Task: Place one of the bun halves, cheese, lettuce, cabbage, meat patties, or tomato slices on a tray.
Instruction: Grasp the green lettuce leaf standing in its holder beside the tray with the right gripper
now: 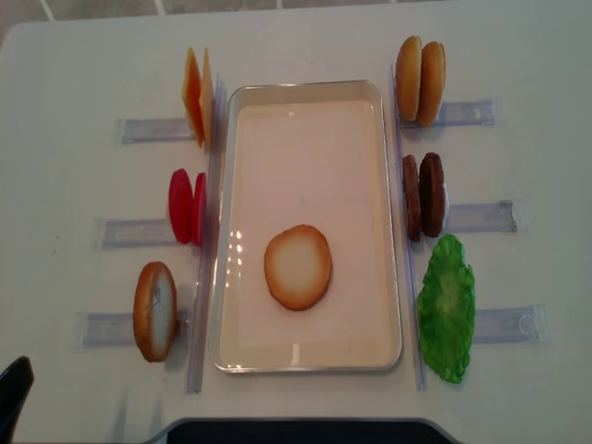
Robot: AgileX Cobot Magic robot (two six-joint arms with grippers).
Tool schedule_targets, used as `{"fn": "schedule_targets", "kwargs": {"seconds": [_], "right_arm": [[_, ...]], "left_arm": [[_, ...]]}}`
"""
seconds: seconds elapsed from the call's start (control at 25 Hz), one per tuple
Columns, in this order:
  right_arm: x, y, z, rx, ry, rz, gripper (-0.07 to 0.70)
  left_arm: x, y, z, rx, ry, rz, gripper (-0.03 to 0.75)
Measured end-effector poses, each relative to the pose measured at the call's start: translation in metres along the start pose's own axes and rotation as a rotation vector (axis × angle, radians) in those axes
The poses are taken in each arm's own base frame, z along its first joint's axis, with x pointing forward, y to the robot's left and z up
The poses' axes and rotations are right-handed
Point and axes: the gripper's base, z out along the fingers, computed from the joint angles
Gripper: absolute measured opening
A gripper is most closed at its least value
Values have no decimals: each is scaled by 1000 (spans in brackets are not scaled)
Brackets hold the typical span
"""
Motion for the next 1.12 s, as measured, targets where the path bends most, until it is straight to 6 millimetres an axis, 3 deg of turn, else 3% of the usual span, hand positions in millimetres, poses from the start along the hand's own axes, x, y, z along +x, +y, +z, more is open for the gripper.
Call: {"fn": "schedule_targets", "kwargs": {"seconds": [0.76, 1.12], "right_arm": [[-2, 1, -2, 0, 68, 4, 284], [-59, 16, 25, -23, 330, 5, 284]], "left_arm": [[0, 0, 0, 0, 0, 0, 391], [0, 0, 0, -1, 0, 0, 391]]}}
